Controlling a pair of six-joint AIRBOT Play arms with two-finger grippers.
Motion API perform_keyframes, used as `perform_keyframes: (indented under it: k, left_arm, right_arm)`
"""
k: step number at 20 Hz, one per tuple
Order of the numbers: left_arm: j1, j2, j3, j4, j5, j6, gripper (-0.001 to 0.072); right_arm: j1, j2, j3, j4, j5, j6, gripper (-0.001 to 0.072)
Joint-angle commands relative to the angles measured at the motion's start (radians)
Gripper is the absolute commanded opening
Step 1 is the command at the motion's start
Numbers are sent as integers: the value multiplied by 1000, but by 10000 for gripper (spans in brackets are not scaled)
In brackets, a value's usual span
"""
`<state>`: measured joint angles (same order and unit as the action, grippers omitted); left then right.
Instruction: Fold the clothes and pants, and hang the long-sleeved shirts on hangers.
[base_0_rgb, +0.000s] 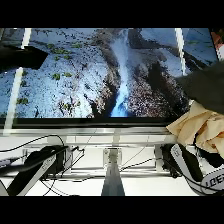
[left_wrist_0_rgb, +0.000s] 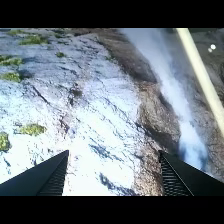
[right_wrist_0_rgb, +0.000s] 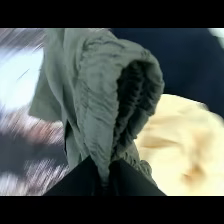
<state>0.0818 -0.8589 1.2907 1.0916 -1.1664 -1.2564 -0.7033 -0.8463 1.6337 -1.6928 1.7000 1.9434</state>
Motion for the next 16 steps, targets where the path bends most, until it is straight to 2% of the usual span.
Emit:
perform_keyframes:
  k: [1, 3, 4, 5, 6, 7, 8, 10, 12, 13, 14, 15, 16]
  left_arm:
    - [0, 7, 2, 0, 3, 0, 618]
    - [0, 7, 2, 0, 3, 0, 618]
    - [0, 7, 2, 0, 3, 0, 618]
    - [0, 7, 2, 0, 3, 0, 617]
    - [0, 7, 2, 0, 3, 0, 618]
    - [0, 7, 2, 0, 3, 0, 618]
    - [0, 7, 2, 0, 3, 0, 618]
    - [0, 7, 2, 0, 3, 0, 618]
    - [0, 7, 2, 0, 3, 0, 618]
    - [0, 7, 2, 0, 3, 0, 618]
    - [0, 7, 2, 0, 3, 0, 618]
    - [0, 6, 2, 0, 3, 0, 618]
    - [0, 6, 1, 0, 3, 0, 617]
  right_arm:
    - [-144, 97, 1, -136, 39, 90, 25]
    - [-212, 126, 1, -193, 29, 93, 27]
    - [-243, 131, 1, -208, 14, 106, 63]
    - [-274, 134, 1, -210, 1, 110, 213]
    - [-299, 134, 1, -209, 2, 109, 454]
    - [-313, 132, 0, -208, 1, 109, 619]
    - [-319, 128, 0, -205, -1, 109, 640]
    - [-318, 117, 0, -167, -15, 108, 632]
    - [-318, 101, 0, -96, -19, 106, 456]
    - [-318, 90, 0, -43, -35, 98, 340]
    - [-318, 76, 0, 20, -54, 47, 185]
    - [-318, 58, 0, 105, -76, -32, 77]
    - [-318, 37, 0, 206, -89, -105, 25]
